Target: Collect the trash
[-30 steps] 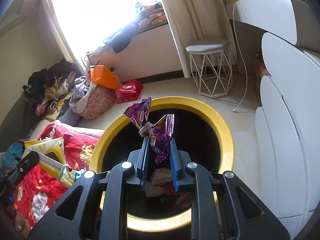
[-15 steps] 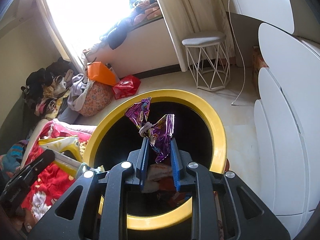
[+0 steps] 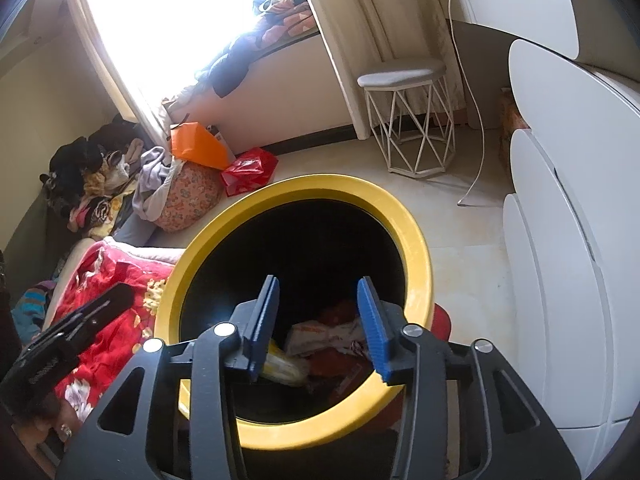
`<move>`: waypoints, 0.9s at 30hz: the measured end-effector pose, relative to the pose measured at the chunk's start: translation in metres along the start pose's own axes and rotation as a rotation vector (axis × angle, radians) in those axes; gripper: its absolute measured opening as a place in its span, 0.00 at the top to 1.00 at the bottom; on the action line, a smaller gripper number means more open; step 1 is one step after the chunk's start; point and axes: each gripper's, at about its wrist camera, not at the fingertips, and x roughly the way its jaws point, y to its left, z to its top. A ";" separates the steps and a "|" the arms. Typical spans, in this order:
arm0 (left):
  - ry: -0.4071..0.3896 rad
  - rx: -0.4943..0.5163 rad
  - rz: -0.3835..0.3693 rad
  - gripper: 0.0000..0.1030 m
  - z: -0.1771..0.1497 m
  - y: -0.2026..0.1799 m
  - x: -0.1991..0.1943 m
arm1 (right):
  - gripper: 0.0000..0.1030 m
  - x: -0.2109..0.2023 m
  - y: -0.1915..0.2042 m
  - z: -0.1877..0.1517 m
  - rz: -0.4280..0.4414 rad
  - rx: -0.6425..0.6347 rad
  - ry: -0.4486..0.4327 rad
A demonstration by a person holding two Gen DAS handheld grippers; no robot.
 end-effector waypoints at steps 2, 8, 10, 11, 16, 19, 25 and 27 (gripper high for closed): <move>-0.011 0.004 0.004 0.53 0.000 -0.002 -0.005 | 0.51 -0.003 -0.001 -0.001 -0.003 -0.001 -0.004; -0.046 -0.016 0.034 0.18 0.001 0.004 -0.027 | 0.35 -0.015 0.007 -0.003 -0.027 -0.036 -0.030; -0.061 -0.027 0.050 0.13 0.001 0.008 -0.039 | 0.31 -0.021 0.012 -0.003 -0.038 -0.058 -0.049; -0.070 -0.033 0.058 0.10 0.001 0.010 -0.045 | 0.31 -0.025 0.017 -0.004 -0.040 -0.076 -0.059; -0.115 -0.071 0.098 0.10 -0.003 0.024 -0.076 | 0.18 -0.040 0.038 -0.009 -0.033 -0.119 -0.105; -0.132 -0.083 0.131 0.10 -0.007 0.031 -0.091 | 0.13 -0.048 0.050 -0.012 -0.026 -0.159 -0.124; -0.172 -0.123 0.193 0.10 -0.017 0.048 -0.120 | 0.08 -0.066 0.075 -0.020 0.013 -0.228 -0.178; -0.186 -0.136 0.214 0.10 -0.021 0.052 -0.129 | 0.07 -0.073 0.085 -0.025 0.024 -0.249 -0.193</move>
